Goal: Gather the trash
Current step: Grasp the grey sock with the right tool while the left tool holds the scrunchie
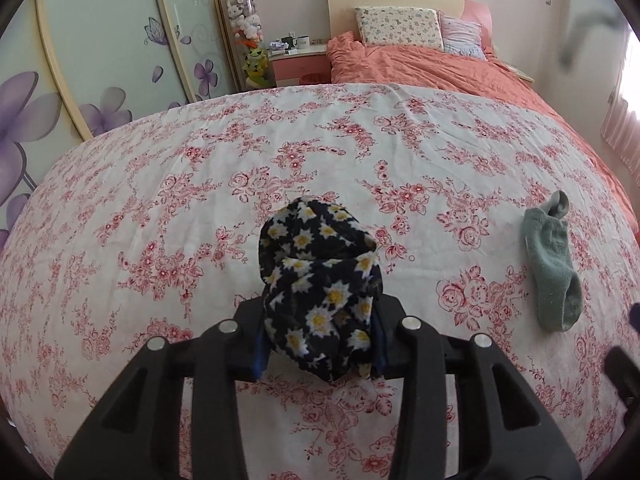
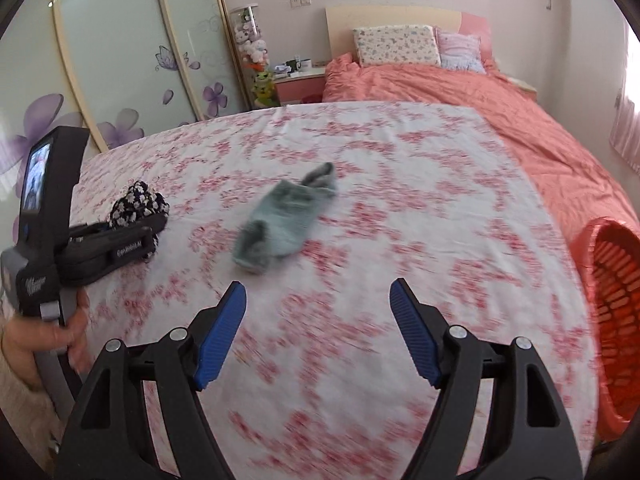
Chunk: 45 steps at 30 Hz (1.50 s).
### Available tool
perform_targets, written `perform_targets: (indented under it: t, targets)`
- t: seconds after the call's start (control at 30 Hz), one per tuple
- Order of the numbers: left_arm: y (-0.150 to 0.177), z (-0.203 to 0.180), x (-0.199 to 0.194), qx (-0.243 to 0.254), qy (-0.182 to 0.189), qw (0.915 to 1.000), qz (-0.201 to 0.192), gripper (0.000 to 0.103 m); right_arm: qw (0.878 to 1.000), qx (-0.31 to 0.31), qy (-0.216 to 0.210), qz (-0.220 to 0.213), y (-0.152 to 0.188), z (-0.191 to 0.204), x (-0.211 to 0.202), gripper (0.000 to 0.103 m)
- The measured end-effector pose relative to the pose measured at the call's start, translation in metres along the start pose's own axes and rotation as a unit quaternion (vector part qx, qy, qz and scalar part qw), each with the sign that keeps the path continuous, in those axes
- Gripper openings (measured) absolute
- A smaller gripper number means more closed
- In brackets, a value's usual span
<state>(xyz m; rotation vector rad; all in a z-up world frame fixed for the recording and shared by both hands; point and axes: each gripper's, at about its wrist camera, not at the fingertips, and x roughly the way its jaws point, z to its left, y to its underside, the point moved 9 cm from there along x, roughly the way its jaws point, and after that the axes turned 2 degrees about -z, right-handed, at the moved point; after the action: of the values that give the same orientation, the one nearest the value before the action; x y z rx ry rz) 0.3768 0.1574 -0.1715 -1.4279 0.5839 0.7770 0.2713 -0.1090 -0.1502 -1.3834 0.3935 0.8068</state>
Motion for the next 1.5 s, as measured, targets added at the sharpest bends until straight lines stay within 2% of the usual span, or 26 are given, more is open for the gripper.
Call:
perform_targets:
  t: [0.17,0.27,0.33,0.37,0.4,0.43,0.5,0.73,0.87,0.9,0.93,1.0,1.03,1.13,1.4,1.47,1.5]
  targets:
    - [0.001,0.004,0.001,-0.015,0.012,0.9998,0.002,0.041,0.999,0.032,-0.004,0.021,-0.011,0.013,0.031,0.073]
    - [0.0,0.004,0.001,-0.013,0.011,0.9998,0.002,0.041,0.999,0.037,0.009,0.026,-0.016,0.014,0.041,0.057]
    - [0.0,0.003,0.001,-0.015,0.012,0.9998,0.002,0.041,0.999,0.035,0.012,0.026,-0.016,0.014,0.044,0.037]
    - [0.0,0.003,0.001,-0.015,0.013,0.9998,0.002,0.041,0.999,0.031,0.015,0.026,-0.015,0.014,0.043,0.032]
    - [0.0,0.004,0.001,-0.015,0.013,0.9998,0.002,0.041,0.999,0.026,0.016,0.028,-0.013,0.014,0.042,0.023]
    - [0.0,0.003,0.001,-0.015,0.012,0.9998,0.002,0.041,0.999,0.024,0.016,0.027,-0.012,0.013,0.04,0.017]
    - [0.0,0.003,0.001,-0.015,0.012,0.9998,0.002,0.041,0.999,0.023,0.021,0.022,-0.009,0.008,0.033,0.015]
    - [0.0,0.004,0.001,-0.015,0.012,0.9998,0.002,0.041,0.999,0.026,0.032,0.012,0.01,-0.021,-0.003,0.014]
    - [0.0,0.004,0.001,-0.014,0.012,0.9998,0.002,0.042,0.999,0.023,0.024,0.022,0.02,-0.03,-0.015,0.015]
    - [0.0,0.004,0.001,-0.014,0.011,0.9998,0.002,0.042,0.999,0.025,0.021,0.023,0.021,-0.031,-0.015,0.021]
    - [0.0,0.004,0.001,-0.013,0.011,0.9998,0.002,0.042,0.999,0.028,0.021,0.023,0.021,-0.032,-0.015,0.035]
    - [0.0,0.004,0.001,-0.014,0.012,0.9998,0.002,0.042,0.999,0.03,0.026,0.019,0.019,-0.034,-0.014,0.052]
    - [0.0,0.004,0.001,-0.014,0.011,0.9998,0.002,0.042,0.999,0.031,0.026,0.019,0.019,-0.034,-0.012,0.052]
    - [0.0,0.004,0.001,-0.014,0.011,0.9998,0.002,0.042,0.999,0.029,0.024,0.024,0.015,-0.029,-0.005,0.053]
    - [0.0,0.004,0.001,-0.014,0.012,0.9998,0.002,0.042,0.998,0.019,0.054,0.027,0.008,-0.029,0.01,0.053]
    - [0.0,0.004,0.001,-0.014,0.012,0.9998,0.002,0.042,0.998,0.015,0.059,0.027,0.008,-0.03,0.012,0.049]
    - [0.0,0.004,0.001,-0.014,0.012,0.9998,0.002,0.042,0.998,0.012,0.062,0.027,0.008,-0.031,0.012,0.043]
